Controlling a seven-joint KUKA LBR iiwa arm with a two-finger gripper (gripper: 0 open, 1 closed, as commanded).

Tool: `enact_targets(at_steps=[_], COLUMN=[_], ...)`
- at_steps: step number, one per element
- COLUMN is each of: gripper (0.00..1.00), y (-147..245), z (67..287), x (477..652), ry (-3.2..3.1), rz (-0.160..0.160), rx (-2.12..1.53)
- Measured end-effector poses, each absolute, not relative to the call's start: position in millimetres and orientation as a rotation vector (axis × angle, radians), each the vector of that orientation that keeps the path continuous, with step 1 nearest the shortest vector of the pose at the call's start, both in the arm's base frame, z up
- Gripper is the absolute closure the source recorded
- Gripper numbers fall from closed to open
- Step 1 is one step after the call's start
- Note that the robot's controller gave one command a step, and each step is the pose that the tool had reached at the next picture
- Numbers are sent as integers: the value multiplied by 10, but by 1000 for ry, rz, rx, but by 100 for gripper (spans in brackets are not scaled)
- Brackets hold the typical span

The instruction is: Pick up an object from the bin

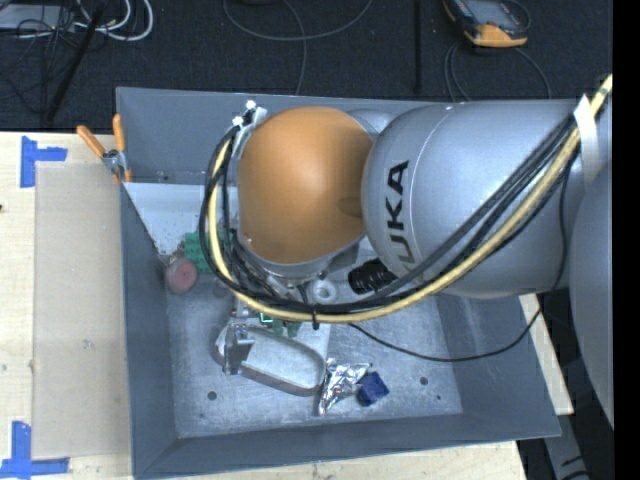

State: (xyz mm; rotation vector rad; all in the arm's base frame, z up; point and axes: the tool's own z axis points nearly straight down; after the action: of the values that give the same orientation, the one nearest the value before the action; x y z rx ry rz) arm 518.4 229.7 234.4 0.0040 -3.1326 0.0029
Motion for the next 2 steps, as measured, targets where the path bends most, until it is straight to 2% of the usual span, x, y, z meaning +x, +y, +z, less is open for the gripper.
enact_targets(at_steps=[1, 2], gripper=[0, 0], y=[1594, 1122], z=[902, 1005], x=[5523, 5699], ry=[-3146, -3142], rz=[-3, 1], rx=[54, -100])
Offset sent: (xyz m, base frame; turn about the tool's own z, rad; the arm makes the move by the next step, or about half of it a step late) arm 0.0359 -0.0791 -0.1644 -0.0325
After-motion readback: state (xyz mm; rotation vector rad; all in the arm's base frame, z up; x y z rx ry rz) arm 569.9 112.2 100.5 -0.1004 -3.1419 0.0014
